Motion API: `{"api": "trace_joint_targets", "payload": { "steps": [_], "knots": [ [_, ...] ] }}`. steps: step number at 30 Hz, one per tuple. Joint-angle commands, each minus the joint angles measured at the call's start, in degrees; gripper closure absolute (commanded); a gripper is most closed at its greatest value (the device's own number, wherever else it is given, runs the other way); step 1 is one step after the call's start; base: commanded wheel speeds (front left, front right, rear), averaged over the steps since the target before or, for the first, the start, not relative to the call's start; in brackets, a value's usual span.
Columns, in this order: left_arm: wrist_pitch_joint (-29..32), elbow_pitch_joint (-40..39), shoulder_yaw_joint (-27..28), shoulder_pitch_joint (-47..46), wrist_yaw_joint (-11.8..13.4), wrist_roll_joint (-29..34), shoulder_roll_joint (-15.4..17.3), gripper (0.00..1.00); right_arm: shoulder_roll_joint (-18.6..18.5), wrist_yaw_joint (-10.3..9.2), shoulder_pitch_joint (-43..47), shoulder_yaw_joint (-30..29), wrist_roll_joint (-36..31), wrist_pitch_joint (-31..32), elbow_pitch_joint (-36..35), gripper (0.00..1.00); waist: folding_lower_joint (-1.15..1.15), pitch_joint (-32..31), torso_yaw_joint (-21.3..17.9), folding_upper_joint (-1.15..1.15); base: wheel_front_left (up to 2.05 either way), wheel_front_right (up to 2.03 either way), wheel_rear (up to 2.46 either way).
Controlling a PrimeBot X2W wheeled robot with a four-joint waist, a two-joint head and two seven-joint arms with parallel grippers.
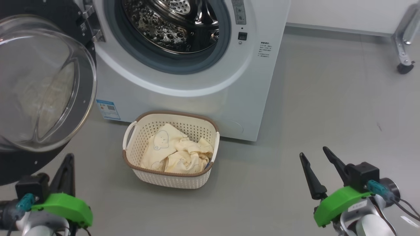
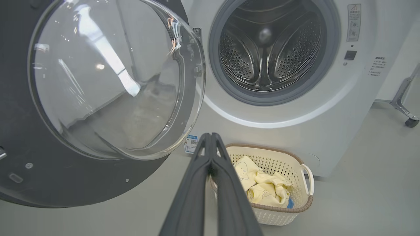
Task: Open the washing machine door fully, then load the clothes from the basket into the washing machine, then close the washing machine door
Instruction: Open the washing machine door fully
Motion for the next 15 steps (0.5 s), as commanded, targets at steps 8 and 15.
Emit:
{"api": "trace_joint_targets", "payload": {
  "steps": [8,15],
  "knots": [
    [-0.2,-7.3,-0.8,0.6,1.3,1.0,-1.6,1.0,0.0,-0.17,-1.3,1.3,0.9,-0.9,-2.3,0.0,0.01,-2.3,-4.6,0.0,0.0,0.0,0.0],
    [-1.7,-9.5,-3.7,2.6,1.4,1.2,-4.3,0.65,0.0,-0.17,-1.2,0.9,2.2,-1.7,-2.9,0.0,0.01,-2.5,-8.3,0.0,0.0,0.0,0.0]
  ]
}}
